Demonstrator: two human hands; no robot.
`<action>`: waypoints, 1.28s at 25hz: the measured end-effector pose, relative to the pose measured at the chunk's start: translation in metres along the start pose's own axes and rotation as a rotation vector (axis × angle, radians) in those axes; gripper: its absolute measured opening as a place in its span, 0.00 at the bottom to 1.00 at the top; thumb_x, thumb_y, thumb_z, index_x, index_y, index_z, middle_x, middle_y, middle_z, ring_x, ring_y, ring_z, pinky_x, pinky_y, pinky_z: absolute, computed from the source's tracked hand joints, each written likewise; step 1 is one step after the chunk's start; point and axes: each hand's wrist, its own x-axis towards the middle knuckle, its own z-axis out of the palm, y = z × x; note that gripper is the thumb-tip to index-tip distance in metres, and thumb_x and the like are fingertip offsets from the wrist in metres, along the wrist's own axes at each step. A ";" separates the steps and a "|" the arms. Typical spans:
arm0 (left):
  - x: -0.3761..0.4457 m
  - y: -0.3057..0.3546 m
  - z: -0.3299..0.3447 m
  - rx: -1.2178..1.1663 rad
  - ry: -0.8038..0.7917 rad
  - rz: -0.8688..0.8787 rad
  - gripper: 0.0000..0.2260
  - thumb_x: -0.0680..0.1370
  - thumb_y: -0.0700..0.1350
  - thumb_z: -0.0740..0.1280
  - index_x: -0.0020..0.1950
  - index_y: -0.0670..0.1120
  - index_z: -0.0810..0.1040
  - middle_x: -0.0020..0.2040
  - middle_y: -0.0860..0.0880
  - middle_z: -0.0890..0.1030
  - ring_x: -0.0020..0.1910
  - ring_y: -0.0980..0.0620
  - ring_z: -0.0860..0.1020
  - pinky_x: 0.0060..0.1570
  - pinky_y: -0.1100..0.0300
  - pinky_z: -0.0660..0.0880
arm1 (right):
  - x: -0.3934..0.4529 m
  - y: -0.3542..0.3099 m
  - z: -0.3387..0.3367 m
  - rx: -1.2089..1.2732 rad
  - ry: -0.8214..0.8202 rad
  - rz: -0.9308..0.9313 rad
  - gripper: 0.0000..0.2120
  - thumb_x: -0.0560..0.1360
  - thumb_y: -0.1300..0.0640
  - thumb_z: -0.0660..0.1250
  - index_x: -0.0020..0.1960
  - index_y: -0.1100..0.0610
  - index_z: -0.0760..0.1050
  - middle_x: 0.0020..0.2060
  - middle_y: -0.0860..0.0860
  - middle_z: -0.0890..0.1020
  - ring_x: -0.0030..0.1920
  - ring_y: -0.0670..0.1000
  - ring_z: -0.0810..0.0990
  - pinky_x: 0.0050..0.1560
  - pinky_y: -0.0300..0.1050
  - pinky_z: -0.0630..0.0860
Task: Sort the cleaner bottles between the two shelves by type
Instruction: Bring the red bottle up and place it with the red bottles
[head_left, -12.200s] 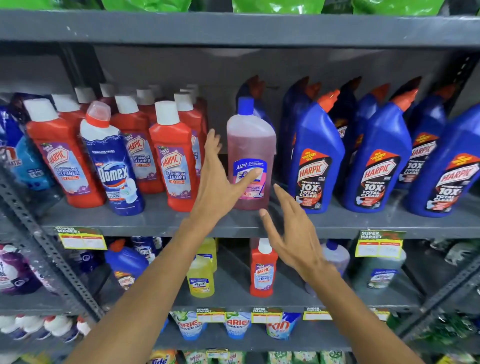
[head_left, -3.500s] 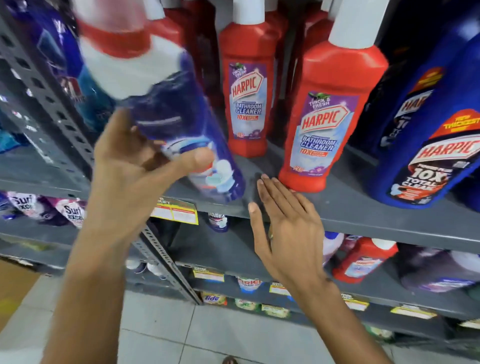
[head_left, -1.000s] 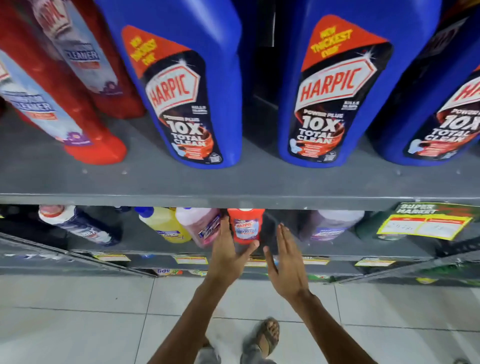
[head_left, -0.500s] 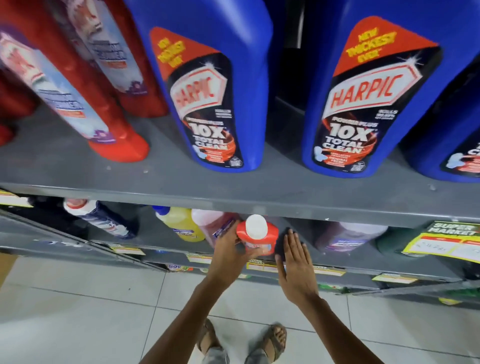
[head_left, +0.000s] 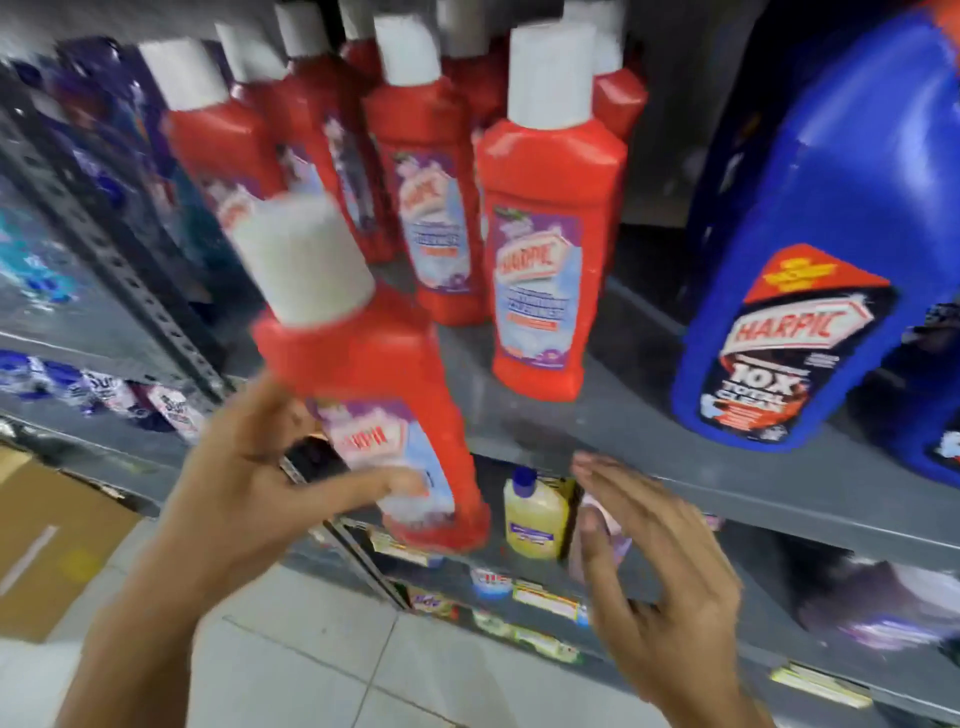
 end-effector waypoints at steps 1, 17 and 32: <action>0.015 -0.001 -0.017 -0.044 0.010 0.062 0.24 0.69 0.58 0.83 0.62 0.60 0.81 0.55 0.66 0.89 0.53 0.69 0.86 0.57 0.72 0.81 | 0.015 -0.012 0.014 -0.015 -0.012 -0.032 0.14 0.84 0.59 0.70 0.68 0.52 0.85 0.69 0.43 0.86 0.67 0.45 0.86 0.69 0.41 0.77; 0.135 -0.075 -0.057 -0.162 -0.154 0.055 0.29 0.66 0.60 0.85 0.64 0.63 0.78 0.62 0.54 0.90 0.62 0.51 0.88 0.61 0.45 0.85 | 0.042 -0.035 0.122 -0.548 -0.095 0.016 0.20 0.88 0.45 0.64 0.73 0.53 0.82 0.71 0.47 0.85 0.74 0.46 0.80 0.81 0.37 0.62; 0.109 -0.071 -0.054 0.108 -0.143 -0.080 0.41 0.62 0.58 0.86 0.71 0.49 0.76 0.58 0.54 0.88 0.57 0.56 0.88 0.64 0.50 0.84 | 0.043 -0.036 0.124 -0.497 -0.049 -0.013 0.17 0.85 0.48 0.69 0.68 0.55 0.86 0.69 0.48 0.87 0.71 0.48 0.85 0.77 0.46 0.74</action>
